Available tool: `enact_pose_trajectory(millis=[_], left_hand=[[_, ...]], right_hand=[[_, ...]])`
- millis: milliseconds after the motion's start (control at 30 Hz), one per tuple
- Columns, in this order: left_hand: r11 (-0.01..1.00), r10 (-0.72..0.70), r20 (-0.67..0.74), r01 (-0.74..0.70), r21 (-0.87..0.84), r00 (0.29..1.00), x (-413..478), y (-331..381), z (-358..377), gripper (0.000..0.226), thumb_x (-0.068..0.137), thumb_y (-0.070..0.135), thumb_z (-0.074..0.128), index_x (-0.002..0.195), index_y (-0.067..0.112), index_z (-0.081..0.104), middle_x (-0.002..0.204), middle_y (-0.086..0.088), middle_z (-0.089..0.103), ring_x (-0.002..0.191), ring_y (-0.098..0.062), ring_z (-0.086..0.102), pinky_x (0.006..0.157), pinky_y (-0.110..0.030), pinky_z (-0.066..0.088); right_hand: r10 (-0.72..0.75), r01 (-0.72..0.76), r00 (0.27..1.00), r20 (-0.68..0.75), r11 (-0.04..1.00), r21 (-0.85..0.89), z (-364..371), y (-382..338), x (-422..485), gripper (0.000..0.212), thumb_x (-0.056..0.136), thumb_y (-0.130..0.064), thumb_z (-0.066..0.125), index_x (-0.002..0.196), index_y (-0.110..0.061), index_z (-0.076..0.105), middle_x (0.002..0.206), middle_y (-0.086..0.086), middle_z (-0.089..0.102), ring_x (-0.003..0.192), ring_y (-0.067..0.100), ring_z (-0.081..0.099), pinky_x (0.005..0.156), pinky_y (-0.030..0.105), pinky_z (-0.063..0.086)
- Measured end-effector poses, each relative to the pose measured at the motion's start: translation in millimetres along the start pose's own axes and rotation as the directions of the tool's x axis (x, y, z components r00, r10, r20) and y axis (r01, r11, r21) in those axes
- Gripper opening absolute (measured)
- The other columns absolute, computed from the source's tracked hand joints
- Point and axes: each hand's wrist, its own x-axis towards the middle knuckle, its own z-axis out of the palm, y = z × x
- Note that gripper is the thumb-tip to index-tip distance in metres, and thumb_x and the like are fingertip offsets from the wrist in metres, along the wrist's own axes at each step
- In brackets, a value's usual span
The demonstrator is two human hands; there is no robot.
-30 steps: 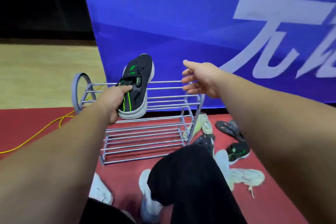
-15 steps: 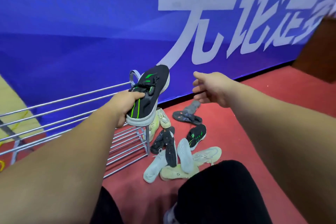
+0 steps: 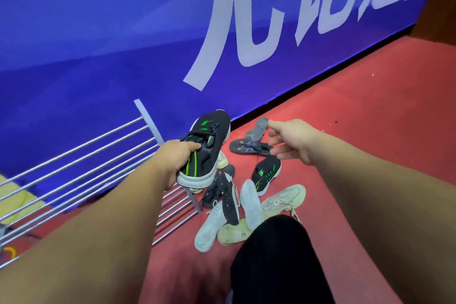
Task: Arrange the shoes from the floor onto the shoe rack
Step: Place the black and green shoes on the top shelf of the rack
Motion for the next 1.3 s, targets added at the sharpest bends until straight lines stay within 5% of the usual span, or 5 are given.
enact_pose_trajectory(millis=[367, 667, 967, 1100, 1300], left_hand=[[0.991, -0.125, 0.037, 0.123, 0.052, 0.992, 75.3, -26.3, 72.8, 0.018, 0.094, 0.019, 0.068, 0.099, 0.001, 0.071, 0.075, -0.012, 0.077, 0.055, -0.023, 0.072, 0.048, -0.025, 0.055], [0.968, -0.246, 0.065, 0.242, 0.057, 0.967, 171.0, -71.0, 105.5, 0.028, 0.088, 0.030, 0.078, 0.097, 0.004, 0.072, 0.081, -0.014, 0.078, 0.070, -0.029, 0.075, 0.072, -0.039, 0.062], [0.943, -0.321, 0.076, 0.312, 0.118, 0.944, 263.9, -135.6, 118.5, 0.019, 0.071, 0.011, 0.081, 0.081, 0.010, 0.065, 0.067, -0.011, 0.067, 0.054, -0.024, 0.064, 0.054, -0.030, 0.052], [0.943, -0.321, 0.009, 0.319, 0.100, 0.947, 291.9, -159.6, 117.4, 0.040, 0.056, 0.014, 0.077, 0.094, 0.010, 0.065, 0.088, -0.023, 0.071, 0.073, -0.036, 0.071, 0.068, -0.060, 0.060], [0.976, -0.197, -0.157, 0.210, 0.066, 0.968, 330.6, -195.6, 129.9, 0.037, 0.078, 0.030, 0.072, 0.112, 0.019, 0.064, 0.098, -0.010, 0.073, 0.075, -0.025, 0.070, 0.061, -0.036, 0.061]], right_hand=[[0.175, -0.174, 0.984, -0.027, 0.984, 0.039, -30.2, 67.6, 74.7, 0.036, 0.103, -0.043, 0.055, 0.107, -0.009, 0.063, 0.094, 0.007, 0.065, 0.074, 0.026, 0.065, 0.070, 0.034, 0.052], [0.321, -0.318, 0.946, -0.050, 0.947, 0.053, -5.0, 114.0, 160.4, 0.027, 0.101, -0.033, 0.059, 0.110, -0.008, 0.063, 0.114, 0.015, 0.069, 0.088, 0.032, 0.068, 0.090, 0.044, 0.057], [0.446, -0.443, 0.894, -0.048, 0.894, 0.061, 63.2, 186.7, 254.0, 0.017, 0.096, -0.026, 0.065, 0.094, -0.009, 0.059, 0.092, 0.011, 0.058, 0.070, 0.027, 0.059, 0.053, 0.028, 0.048], [0.504, -0.499, 0.861, -0.071, 0.863, 0.079, 95.3, 217.7, 288.0, 0.017, 0.099, -0.018, 0.060, 0.084, -0.010, 0.056, 0.084, 0.011, 0.055, 0.057, 0.023, 0.054, 0.048, 0.027, 0.046], [0.572, -0.560, 0.812, -0.115, 0.820, 0.119, 126.1, 259.5, 323.2, 0.022, 0.102, -0.013, 0.052, 0.081, -0.007, 0.053, 0.066, 0.008, 0.054, 0.040, 0.021, 0.049, 0.039, 0.022, 0.039]])
